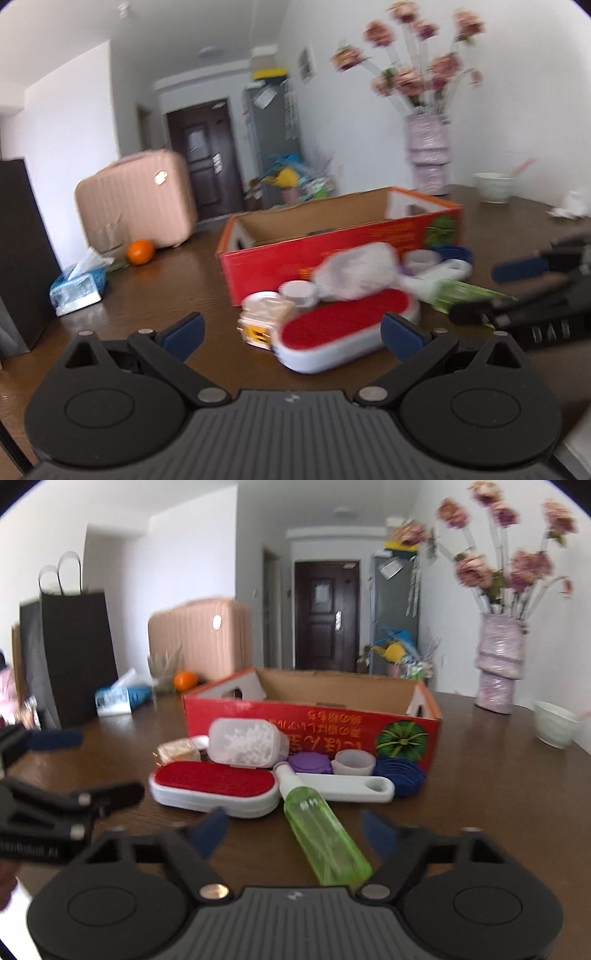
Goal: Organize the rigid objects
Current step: 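Grasp the cream-and-yellow cube with the left tool while the right tool grasps the green spray bottle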
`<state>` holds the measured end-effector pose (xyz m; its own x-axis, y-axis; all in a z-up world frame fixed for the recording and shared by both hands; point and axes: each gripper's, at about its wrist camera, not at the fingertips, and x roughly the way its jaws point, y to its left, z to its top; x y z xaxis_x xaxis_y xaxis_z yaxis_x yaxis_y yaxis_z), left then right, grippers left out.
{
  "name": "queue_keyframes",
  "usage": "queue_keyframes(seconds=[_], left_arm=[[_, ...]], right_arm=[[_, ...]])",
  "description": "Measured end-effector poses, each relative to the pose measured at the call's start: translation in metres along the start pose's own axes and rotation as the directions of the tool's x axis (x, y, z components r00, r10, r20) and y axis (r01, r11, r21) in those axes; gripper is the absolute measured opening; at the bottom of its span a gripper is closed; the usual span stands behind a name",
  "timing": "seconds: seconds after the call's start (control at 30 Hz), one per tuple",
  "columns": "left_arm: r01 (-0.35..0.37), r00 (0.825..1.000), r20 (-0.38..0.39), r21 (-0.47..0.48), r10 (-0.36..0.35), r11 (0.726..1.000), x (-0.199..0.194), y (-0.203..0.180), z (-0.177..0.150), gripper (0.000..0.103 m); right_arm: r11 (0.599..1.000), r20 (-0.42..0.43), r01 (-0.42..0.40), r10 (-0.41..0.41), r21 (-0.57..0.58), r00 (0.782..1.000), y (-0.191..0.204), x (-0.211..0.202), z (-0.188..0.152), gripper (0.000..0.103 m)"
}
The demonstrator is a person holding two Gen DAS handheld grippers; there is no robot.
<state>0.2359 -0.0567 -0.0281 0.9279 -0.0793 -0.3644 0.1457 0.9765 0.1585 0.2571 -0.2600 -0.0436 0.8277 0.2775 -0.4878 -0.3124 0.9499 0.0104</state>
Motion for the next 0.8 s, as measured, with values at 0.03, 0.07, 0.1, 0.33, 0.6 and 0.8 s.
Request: queue_keyframes(seconds=[0.03, 0.07, 0.1, 0.33, 0.6, 0.8], left_arm=[[-0.003, 1.000, -0.015, -0.030, 0.002, 1.000, 0.010, 0.007, 0.004, 0.103], [-0.008, 0.999, -0.038, -0.071, 0.005, 0.997, 0.019, 0.014, 0.008, 0.103], [-0.007, 0.998, -0.060, -0.114, 0.001, 0.994, 0.028, 0.019, 0.012, 0.103], [0.007, 0.999, -0.041, -0.058, -0.009, 0.998, 0.067, 0.001, 0.028, 0.103], [0.016, 0.990, -0.131, -0.244, -0.050, 0.970, 0.094, 0.040, 0.023, 0.090], [0.080, 0.969, -0.215, -0.197, -0.122, 0.977, 0.103, 0.056, 0.011, 0.062]], right_arm=[[1.000, -0.017, -0.011, 0.011, 0.000, 1.000, -0.002, 0.008, 0.002, 0.061], [1.000, -0.029, -0.020, 0.020, 0.000, 0.999, -0.006, 0.014, 0.001, 0.057], [1.000, -0.042, -0.020, 0.020, 0.000, 0.999, -0.009, 0.020, 0.001, 0.055], [0.995, -0.081, 0.026, -0.018, 0.092, 0.997, -0.042, 0.021, -0.007, 0.030], [0.979, -0.079, 0.083, -0.069, 0.188, 0.994, -0.073, 0.013, -0.015, 0.031], [0.977, -0.078, 0.080, -0.066, 0.196, 0.995, -0.074, 0.013, -0.016, 0.031]])
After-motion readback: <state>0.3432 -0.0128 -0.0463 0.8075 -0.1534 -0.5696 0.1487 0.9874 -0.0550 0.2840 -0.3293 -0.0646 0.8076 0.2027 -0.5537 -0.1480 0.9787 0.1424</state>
